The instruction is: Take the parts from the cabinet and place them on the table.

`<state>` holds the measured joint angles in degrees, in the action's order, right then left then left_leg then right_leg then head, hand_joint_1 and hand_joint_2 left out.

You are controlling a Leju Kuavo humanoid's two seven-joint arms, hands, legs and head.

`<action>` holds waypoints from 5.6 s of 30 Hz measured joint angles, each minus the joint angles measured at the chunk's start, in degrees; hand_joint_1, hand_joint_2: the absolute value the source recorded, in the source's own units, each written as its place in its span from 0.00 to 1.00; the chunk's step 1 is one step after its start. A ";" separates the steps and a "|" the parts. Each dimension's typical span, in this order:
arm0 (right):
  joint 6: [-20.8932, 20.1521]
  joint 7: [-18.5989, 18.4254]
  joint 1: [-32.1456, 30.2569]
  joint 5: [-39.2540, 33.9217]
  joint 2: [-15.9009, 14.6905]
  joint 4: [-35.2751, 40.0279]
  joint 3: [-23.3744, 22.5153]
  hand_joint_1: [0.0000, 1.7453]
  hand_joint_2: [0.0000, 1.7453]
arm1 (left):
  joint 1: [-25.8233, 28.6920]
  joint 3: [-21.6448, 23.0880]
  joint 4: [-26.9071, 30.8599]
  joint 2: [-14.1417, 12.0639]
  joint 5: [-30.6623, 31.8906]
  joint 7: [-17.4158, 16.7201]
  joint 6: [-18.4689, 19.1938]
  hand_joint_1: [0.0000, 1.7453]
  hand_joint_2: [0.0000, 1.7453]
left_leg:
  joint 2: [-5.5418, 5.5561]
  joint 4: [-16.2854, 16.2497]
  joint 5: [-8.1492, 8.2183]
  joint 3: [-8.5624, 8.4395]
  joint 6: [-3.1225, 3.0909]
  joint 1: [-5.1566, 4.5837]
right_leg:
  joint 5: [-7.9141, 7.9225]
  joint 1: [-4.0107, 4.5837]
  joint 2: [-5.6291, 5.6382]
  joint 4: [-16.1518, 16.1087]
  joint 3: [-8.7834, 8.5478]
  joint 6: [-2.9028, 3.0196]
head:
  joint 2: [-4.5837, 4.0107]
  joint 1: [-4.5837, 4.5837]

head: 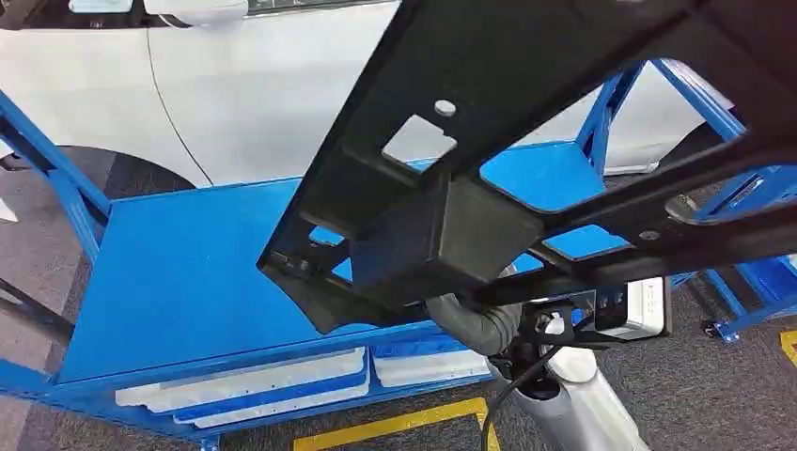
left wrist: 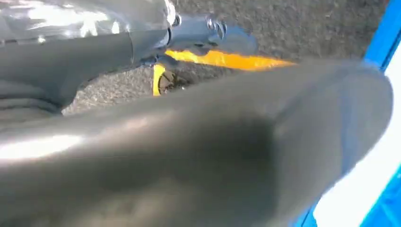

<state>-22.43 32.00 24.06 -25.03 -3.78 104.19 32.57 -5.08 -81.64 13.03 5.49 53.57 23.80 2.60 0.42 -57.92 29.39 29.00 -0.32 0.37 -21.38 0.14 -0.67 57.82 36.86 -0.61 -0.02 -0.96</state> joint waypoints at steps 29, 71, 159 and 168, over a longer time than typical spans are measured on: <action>-6.66 3.06 4.67 -6.10 -5.11 -6.49 0.48 1.00 1.00 | 0.70 0.04 -0.02 -0.02 0.96 0.39 -1.01 0.00 0.00 | -0.22 1.08 1.16 -2.09 0.64 0.05 | 0.90 0.12 0.06 -0.64 1.02 0.44 | 0.02 -0.61; 15.11 -1.69 -6.59 20.36 -7.45 -0.85 -3.11 1.00 1.00 | 1.11 -1.49 0.07 -4.11 -2.58 2.82 -2.45 0.00 0.00 | -4.18 0.88 -2.53 2.14 -0.90 0.56 | -7.01 -1.00 0.49 9.97 0.79 -2.26 | 0.00 -1.60; 27.06 -2.62 -4.44 35.21 -1.22 -9.90 -10.27 1.00 1.00 | 0.22 -1.73 0.02 -1.44 -2.58 0.72 -0.61 0.00 0.00 | -0.85 1.00 -3.62 3.10 -0.65 0.62 | -9.47 -0.47 1.73 12.19 3.95 -0.79 | 0.00 -0.70; 25.79 -3.10 -1.94 32.53 -1.27 -12.09 -9.64 1.00 1.00 | 0.02 -1.75 0.02 -1.31 -2.80 0.74 -0.96 0.00 0.00 | -5.61 0.87 -2.05 1.79 1.40 0.14 | -2.77 -0.53 -2.30 0.00 -1.40 -0.19 | 0.00 -0.77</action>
<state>3.37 28.89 22.12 7.50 -5.05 92.10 22.93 -5.05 -83.38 13.05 4.17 50.77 24.55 1.64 -5.19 -57.06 27.34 30.80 1.08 0.51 -24.14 -0.39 -2.98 57.82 35.46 -0.80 -0.02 -1.73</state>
